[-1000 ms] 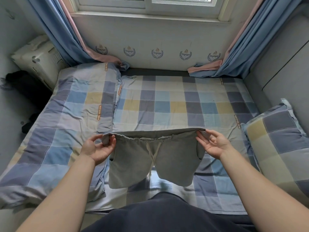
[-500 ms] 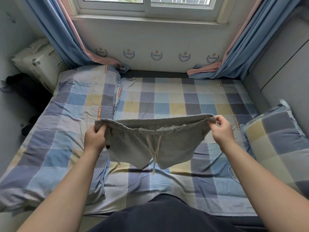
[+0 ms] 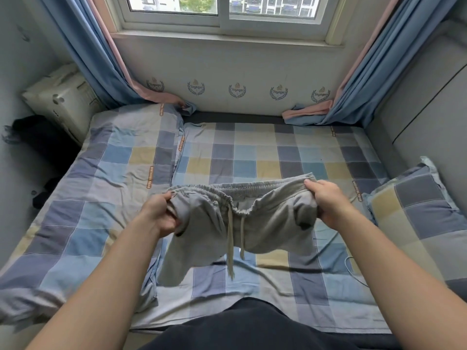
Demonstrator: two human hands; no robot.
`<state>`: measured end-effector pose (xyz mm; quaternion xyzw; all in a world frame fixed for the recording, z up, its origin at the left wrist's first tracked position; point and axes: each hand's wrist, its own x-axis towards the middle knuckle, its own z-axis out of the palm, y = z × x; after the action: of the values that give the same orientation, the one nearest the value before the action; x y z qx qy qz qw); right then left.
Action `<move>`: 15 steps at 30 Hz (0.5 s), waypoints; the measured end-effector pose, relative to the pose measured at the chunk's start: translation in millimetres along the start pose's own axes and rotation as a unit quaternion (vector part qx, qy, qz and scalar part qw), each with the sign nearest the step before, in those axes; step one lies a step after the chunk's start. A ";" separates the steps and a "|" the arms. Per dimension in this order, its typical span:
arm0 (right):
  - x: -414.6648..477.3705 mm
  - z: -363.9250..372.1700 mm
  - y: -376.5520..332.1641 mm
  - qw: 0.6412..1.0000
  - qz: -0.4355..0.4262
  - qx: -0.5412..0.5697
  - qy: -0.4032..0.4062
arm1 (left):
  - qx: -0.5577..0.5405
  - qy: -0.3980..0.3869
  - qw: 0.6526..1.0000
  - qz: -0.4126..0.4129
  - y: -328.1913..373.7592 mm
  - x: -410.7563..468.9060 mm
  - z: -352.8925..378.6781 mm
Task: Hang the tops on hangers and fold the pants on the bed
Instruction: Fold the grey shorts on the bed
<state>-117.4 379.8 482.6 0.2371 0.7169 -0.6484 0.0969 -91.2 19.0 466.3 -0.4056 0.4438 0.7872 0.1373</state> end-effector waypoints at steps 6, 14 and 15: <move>-41.1 26.7 -21.1 0.986 -0.054 0.009 -0.157 | 0.016 -0.128 0.989 0.075 -23.7 -38.2 43.4; -71.9 55.3 -31.0 0.954 -0.209 -0.053 -0.210 | 0.177 -0.257 0.933 0.179 -47.0 -68.9 77.5; -72.8 55.7 -31.3 0.952 -0.217 -0.058 -0.208 | 0.202 -0.264 0.923 0.193 -46.9 -70.0 77.4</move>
<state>-78.1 308.4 534.9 -0.0702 0.7512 -0.6463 0.1141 -59.9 118.4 513.4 -0.0536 0.6107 0.7706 0.1740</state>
